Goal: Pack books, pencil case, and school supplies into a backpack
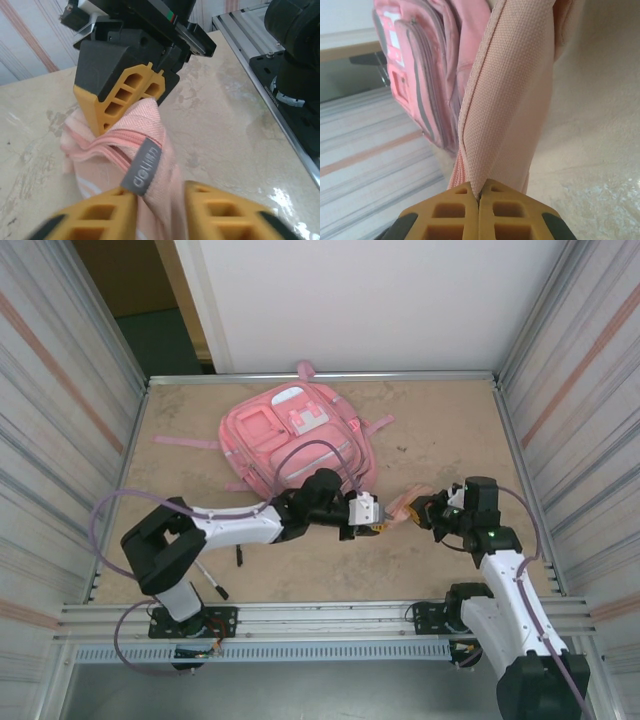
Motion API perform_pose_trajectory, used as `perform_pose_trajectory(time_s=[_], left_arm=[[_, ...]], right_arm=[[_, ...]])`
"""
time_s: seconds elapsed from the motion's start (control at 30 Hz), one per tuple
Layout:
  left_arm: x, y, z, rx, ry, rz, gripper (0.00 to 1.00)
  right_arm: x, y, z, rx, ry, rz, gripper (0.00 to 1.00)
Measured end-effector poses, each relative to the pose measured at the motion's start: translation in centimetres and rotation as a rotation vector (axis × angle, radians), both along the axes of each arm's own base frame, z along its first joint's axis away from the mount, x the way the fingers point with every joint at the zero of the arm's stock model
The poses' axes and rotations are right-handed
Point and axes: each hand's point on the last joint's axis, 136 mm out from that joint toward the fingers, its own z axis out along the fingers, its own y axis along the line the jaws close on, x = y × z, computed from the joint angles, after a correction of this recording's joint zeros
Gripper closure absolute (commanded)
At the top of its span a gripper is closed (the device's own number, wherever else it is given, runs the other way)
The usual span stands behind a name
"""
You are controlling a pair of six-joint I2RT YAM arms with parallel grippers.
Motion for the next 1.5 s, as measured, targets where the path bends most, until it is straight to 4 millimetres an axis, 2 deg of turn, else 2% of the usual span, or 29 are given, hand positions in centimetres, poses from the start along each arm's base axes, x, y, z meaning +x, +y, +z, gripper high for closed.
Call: perform_pose_trajectory(time_s=[0.03, 0.1, 0.17, 0.27, 0.37, 0.5, 0.73, 0.8, 0.9, 0.93, 0.97, 1.0, 1.03, 1.2, 1.3, 1.5], left_arm=[[0.0, 0.4, 0.4, 0.009, -0.014, 0.007, 0.48], [0.2, 1.5, 1.5, 0.029, -0.055, 0.025, 0.29], [0.8, 2.7, 2.5, 0.058, -0.091, 0.052, 0.19], [3.4, 5.0, 3.2, 0.124, -0.126, 0.142, 0.17], [7.1, 7.5, 2.5, 0.224, -0.113, 0.276, 0.18], [11.3, 10.2, 0.2, 0.358, -0.082, 0.436, 0.20], [15.5, 12.0, -4.3, 0.513, 0.004, 0.574, 0.21], [16.3, 12.3, -5.7, 0.549, 0.010, 0.609, 0.27], [17.7, 12.9, -8.1, 0.623, 0.008, 0.675, 0.53], [18.2, 13.0, -8.8, 0.645, 0.006, 0.691, 0.62], [18.5, 13.0, -9.5, 0.664, 0.014, 0.700, 0.80], [18.6, 13.0, -9.8, 0.674, 0.021, 0.703, 0.94], [18.7, 12.8, -10.0, 0.680, 0.025, 0.703, 1.00], [19.2, 12.9, -8.1, 0.639, 0.050, 0.739, 1.00], [19.2, 12.9, -5.7, 0.599, 0.062, 0.753, 1.00], [19.6, 13.5, 3.0, 0.428, 0.015, 0.812, 1.00]], right_arm=[[0.1, -0.2, 0.2, -0.010, -0.005, -0.006, 1.00], [0.1, -0.4, 0.9, -0.031, -0.027, -0.009, 1.00], [0.3, -0.6, 1.7, -0.047, -0.052, -0.013, 1.00], [0.5, -0.9, 3.0, -0.073, -0.089, -0.014, 1.00], [0.7, -1.0, 4.1, -0.101, -0.119, -0.007, 1.00], [0.7, -1.4, 4.9, -0.145, -0.140, -0.002, 1.00], [0.6, -1.9, 5.3, -0.203, -0.148, 0.011, 1.00], [0.6, -2.0, 5.4, -0.213, -0.155, 0.019, 1.00], [0.4, -1.9, 5.2, -0.218, -0.148, 0.026, 1.00], [0.3, -1.9, 5.1, -0.219, -0.144, 0.028, 1.00], [0.3, -2.0, 5.0, -0.222, -0.142, 0.030, 1.00], [0.2, -2.0, 5.0, -0.224, -0.141, 0.033, 1.00], [0.2, -2.0, 5.0, -0.226, -0.141, 0.035, 1.00], [0.0, -1.9, 4.8, -0.226, -0.135, 0.044, 1.00], [-0.1, -1.8, 4.8, -0.220, -0.132, 0.050, 1.00], [0.5, 0.3, 5.2, -0.174, -0.131, 0.138, 1.00]])
